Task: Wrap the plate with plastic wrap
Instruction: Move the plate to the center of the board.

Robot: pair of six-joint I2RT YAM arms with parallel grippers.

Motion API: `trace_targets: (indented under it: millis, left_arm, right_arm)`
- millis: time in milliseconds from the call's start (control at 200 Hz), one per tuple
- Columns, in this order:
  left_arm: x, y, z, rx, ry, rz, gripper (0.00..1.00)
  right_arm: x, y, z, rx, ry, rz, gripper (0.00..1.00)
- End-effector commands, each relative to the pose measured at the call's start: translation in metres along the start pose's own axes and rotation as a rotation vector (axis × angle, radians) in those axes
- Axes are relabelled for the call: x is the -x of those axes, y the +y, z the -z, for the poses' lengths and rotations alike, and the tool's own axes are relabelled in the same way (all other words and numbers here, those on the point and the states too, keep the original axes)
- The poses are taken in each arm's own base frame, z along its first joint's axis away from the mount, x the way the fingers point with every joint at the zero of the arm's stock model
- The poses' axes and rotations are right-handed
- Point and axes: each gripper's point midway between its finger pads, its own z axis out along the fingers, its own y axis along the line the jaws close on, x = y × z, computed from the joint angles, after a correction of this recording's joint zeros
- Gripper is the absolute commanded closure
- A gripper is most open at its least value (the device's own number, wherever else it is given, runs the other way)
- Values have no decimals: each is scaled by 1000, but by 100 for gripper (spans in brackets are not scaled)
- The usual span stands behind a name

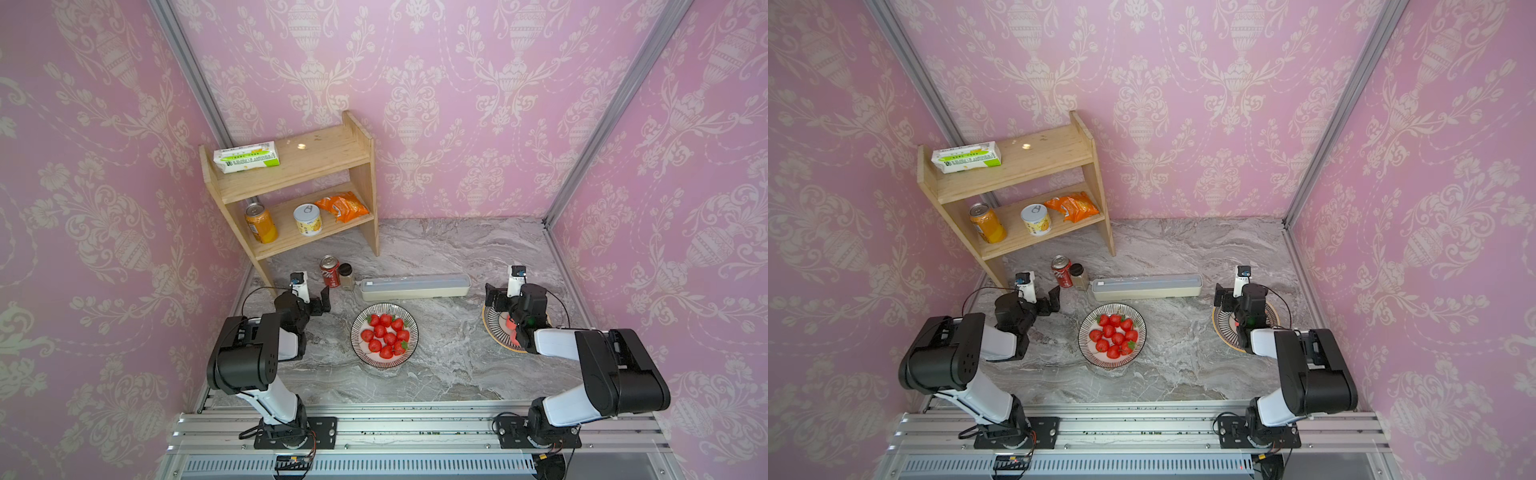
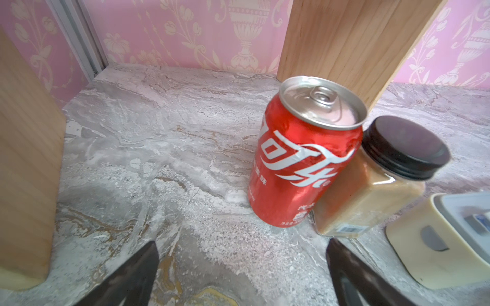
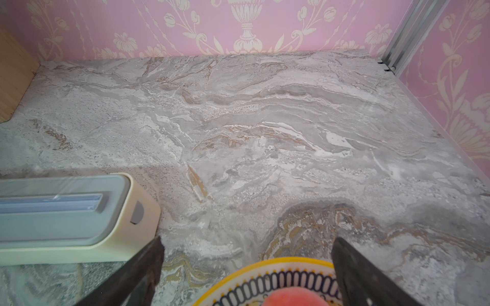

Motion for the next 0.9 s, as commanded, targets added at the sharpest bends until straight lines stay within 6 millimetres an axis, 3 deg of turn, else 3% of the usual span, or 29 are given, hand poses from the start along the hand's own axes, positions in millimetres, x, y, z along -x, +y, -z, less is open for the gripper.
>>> trace_targets:
  millis: [0,155,285,460,585,741,896]
  left_arm:
    - [4,11,0,70,-9,6,1]
    - [7,17,5,107,-40,20,1]
    - [18,24,25,169,-108,30,1]
    - [62,39,48,294,-76,137,1]
    - [87,21,57,210,-33,331,1]
    - [73,4,75,174,130,450,1]
    - [37,-20,109,142,357,534,1]
  right_arm:
    - [4,0,0,-4,-15,8,0]
    - [6,-1,0,-11,0,3,0]
    - [27,-8,7,-51,77,-19,0]
    - [64,0,43,-14,95,-88,0]
    - [77,15,75,53,153,-198,0]
    - [69,51,110,204,268,-326,0]
    - [43,89,137,322,396,-366,0]
